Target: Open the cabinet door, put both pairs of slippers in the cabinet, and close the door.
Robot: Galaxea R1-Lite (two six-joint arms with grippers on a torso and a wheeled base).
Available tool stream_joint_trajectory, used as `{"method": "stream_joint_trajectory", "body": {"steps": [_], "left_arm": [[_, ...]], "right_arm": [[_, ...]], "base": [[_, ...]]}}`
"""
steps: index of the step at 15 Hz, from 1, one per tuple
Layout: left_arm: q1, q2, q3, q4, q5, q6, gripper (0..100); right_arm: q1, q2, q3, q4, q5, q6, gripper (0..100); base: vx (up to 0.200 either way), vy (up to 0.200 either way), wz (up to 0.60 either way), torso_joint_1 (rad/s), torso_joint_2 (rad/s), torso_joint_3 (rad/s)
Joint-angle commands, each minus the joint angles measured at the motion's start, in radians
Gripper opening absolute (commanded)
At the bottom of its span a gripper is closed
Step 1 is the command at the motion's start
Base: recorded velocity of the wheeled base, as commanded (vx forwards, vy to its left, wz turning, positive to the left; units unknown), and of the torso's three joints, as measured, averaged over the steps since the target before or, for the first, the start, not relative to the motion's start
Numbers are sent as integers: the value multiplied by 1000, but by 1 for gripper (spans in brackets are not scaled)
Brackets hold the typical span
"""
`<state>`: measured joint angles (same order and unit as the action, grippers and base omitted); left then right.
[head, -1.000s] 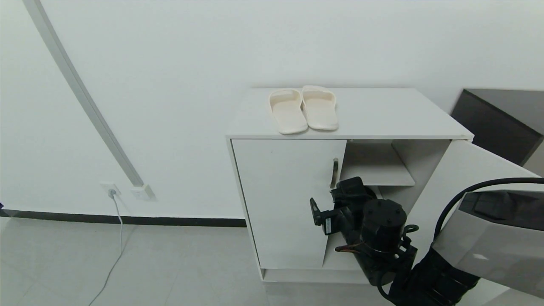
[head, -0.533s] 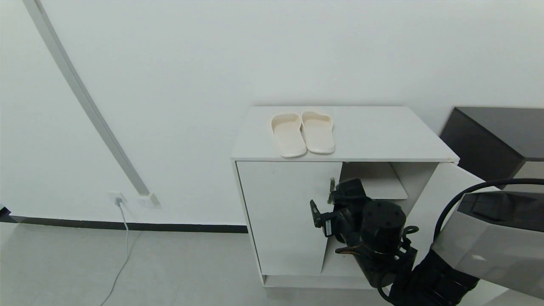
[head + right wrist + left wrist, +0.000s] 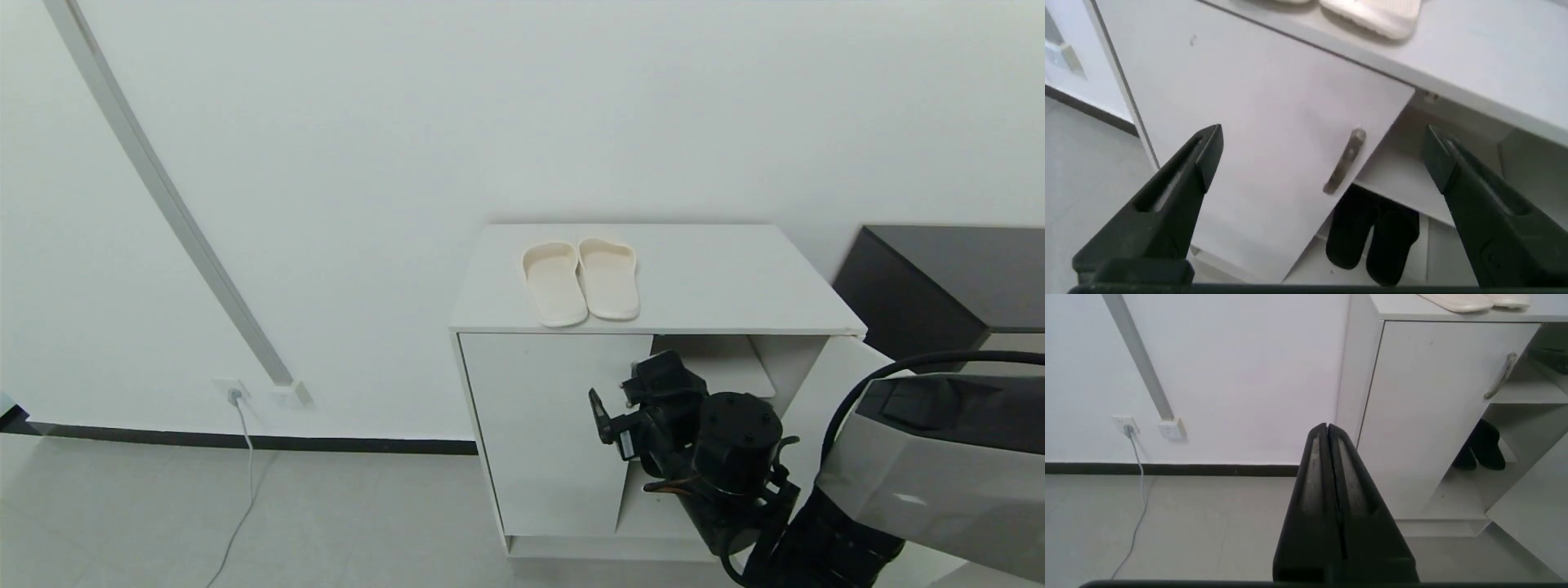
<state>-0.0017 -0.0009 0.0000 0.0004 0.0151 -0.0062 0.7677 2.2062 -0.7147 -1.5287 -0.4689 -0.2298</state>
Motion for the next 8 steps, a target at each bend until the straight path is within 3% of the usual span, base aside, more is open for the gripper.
{"method": "stream_joint_trajectory", "body": {"steps": [1, 2, 6, 8], "left_arm": [[0, 1, 0, 1, 3, 2, 0], [0, 1, 0, 0, 6, 2, 0], [0, 1, 0, 1, 5, 2, 0], [0, 1, 0, 0, 5, 0, 0]], "right_arm": [[1, -20, -65, 62, 1, 7, 100], [1, -48, -94, 131, -2, 46, 100], [24, -229, -209, 621, 1, 260, 100], [27, -246, -315, 769, -2, 296, 100]], "base": [[0, 0, 0, 0, 0, 0], [0, 0, 0, 0, 0, 0], [0, 0, 0, 0, 0, 0], [0, 0, 0, 0, 0, 0]]}}
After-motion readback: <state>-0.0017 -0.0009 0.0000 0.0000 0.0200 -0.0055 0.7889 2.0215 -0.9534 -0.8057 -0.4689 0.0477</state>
